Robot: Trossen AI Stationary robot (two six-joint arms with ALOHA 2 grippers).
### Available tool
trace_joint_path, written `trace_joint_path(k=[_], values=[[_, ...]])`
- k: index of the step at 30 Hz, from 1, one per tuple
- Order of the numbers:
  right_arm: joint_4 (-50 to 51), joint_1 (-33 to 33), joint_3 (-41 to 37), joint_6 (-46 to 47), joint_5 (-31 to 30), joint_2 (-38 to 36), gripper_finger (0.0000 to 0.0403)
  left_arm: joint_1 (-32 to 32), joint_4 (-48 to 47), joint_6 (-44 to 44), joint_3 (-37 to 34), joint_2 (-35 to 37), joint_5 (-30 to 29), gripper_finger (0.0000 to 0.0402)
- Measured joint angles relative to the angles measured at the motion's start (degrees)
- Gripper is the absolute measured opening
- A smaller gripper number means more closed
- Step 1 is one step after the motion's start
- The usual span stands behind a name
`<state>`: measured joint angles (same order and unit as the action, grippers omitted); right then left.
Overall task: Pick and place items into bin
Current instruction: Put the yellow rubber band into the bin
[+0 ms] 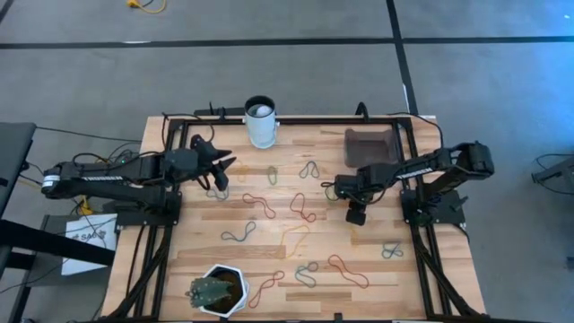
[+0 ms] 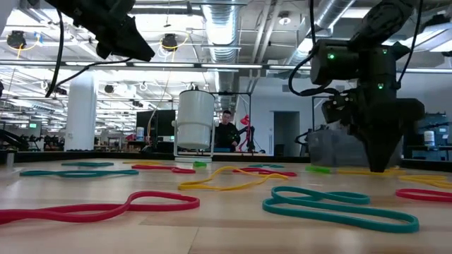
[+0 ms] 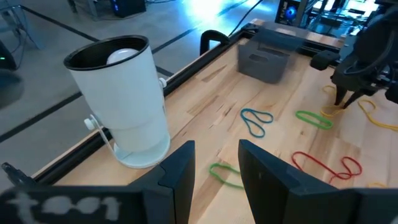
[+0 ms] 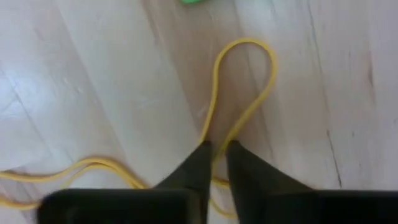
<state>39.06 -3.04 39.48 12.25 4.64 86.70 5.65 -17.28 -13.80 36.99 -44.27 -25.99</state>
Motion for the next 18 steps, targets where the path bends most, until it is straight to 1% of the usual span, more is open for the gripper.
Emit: trace_joint_path(k=[1, 3, 6, 10, 12, 14, 18], values=[[0.36, -0.01, 0.41, 0.0, 0.28, -0.39, 0.0019, -0.02, -0.02, -0.05, 0.0, 0.0, 0.2, 0.0114], [1.04, 0.01, 1.33, -0.15, 0.55, -1.12, 0.0006, -0.02, -0.04, -0.59, 0.0, 0.0, 0.33, 0.0114], [0.62, 0.08, 2.99, -0.19, 1.49, -1.61, 0.0006, 0.0, -0.07, -1.22, 0.0, 0.0, 0.34, 0.0114], [2.92, 1.55, 5.74, -0.14, 1.19, -1.76, 0.0002, 0.0, -0.18, -1.25, 0.0, 0.0, 0.34, 0.0114], [6.27, 2.6, 8.38, -0.17, 0.89, -1.82, 0.0001, -0.02, -0.19, -1.28, 0.02, 0.0, 0.34, 0.0114], [10.83, 3.65, 11.89, -0.27, -1.22, -1.82, 0.0001, 0.0, -0.21, -1.42, 0.02, 0.0, 0.35, 0.0114], [22.1, 5.29, 21.74, -3.04, -8.07, -1.86, 0.0001, -0.02, -0.22, -1.44, 0.02, 0.0, 0.34, 0.0114]])
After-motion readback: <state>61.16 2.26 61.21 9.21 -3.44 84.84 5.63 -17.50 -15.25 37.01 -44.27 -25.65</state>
